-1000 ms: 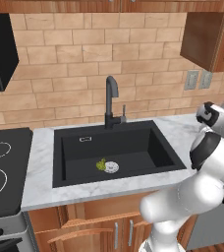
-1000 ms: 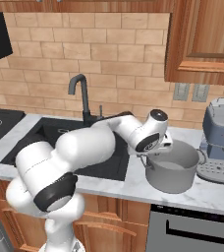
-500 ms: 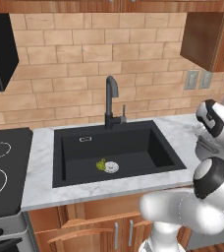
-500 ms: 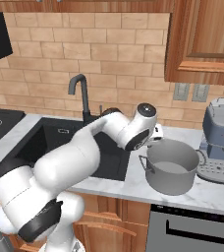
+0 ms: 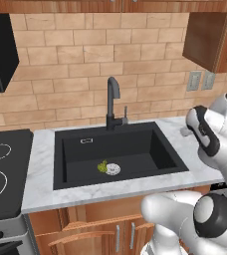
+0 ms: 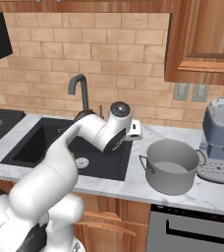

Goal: Dump the broccoli from the pot into the sink. Then turn on the water and wash the broccoli. Then turn off the water and put the broccoli back in the pot.

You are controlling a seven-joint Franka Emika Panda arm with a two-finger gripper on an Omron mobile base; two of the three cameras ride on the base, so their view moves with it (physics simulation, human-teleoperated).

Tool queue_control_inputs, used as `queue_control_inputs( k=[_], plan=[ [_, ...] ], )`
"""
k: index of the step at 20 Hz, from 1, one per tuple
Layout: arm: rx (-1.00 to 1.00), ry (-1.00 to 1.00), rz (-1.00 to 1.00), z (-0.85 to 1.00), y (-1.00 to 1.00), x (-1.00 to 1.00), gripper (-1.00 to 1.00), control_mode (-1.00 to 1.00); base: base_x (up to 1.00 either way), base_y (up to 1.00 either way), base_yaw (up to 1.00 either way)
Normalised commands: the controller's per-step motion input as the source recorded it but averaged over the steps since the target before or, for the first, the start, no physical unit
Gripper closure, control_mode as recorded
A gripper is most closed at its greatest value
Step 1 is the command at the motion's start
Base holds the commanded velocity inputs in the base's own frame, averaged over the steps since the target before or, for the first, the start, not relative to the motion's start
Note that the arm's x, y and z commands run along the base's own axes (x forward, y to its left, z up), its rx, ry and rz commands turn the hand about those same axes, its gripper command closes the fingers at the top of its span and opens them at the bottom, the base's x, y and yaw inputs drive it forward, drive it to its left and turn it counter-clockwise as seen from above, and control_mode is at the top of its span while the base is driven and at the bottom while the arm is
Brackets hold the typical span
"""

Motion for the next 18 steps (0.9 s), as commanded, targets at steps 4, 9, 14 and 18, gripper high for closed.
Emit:
queue_control_inputs(
  k=[4, 9, 14, 18],
  plan=[
    [0.21, -0.05, 0.00, 0.00, 0.33, 0.37, -1.00, -1.00, 0.00, 0.00, 0.00],
    [0.17, -0.06, 0.00, 0.00, 0.30, 0.64, -1.00, -1.00, 0.00, 0.00, 0.00],
    [0.09, -0.01, 0.00, 0.00, 0.27, 0.73, -1.00, -1.00, 0.00, 0.00, 0.00],
    [0.03, 0.00, 0.00, 0.00, 0.23, 0.63, -1.00, -1.00, 0.00, 0.00, 0.00]
  ],
)
